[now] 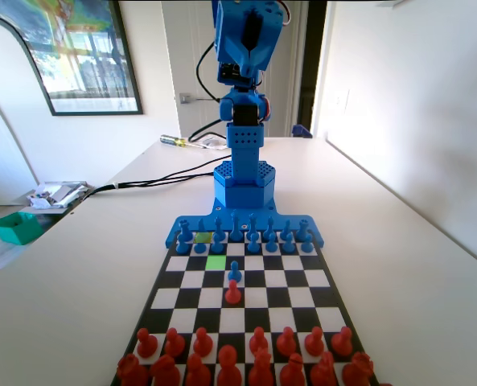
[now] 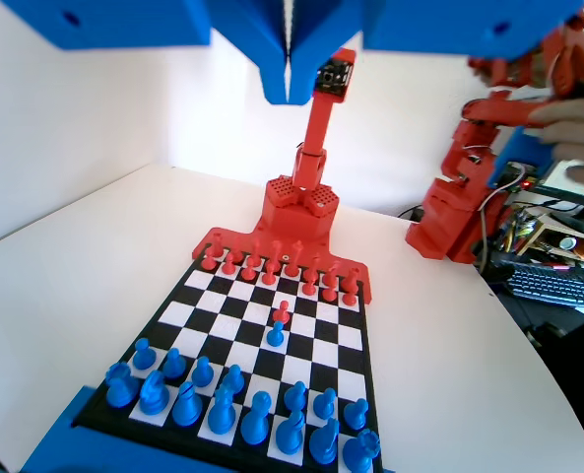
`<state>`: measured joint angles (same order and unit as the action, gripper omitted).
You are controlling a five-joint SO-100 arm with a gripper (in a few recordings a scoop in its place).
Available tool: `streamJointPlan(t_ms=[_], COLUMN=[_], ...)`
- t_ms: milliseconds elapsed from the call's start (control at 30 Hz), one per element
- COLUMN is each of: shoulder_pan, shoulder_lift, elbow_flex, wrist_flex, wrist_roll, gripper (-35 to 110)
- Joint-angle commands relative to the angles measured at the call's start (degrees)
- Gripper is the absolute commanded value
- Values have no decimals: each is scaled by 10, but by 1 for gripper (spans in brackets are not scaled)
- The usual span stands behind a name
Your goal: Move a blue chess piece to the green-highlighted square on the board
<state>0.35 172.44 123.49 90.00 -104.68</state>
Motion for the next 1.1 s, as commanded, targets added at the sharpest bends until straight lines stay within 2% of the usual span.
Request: streamJointPlan(t_ms=[0, 300, 500, 767, 1067], shoulder_pan=[9, 91, 142, 203, 240], shoulder_lift=[-77, -294, -431, -546, -623], elbow_flex=[-69, -167, -217, -182, -70], wrist_flex=[-6, 8, 51, 54, -36], wrist_roll=[-5, -71, -25, -39, -40], gripper=[1, 1, 1, 1, 1])
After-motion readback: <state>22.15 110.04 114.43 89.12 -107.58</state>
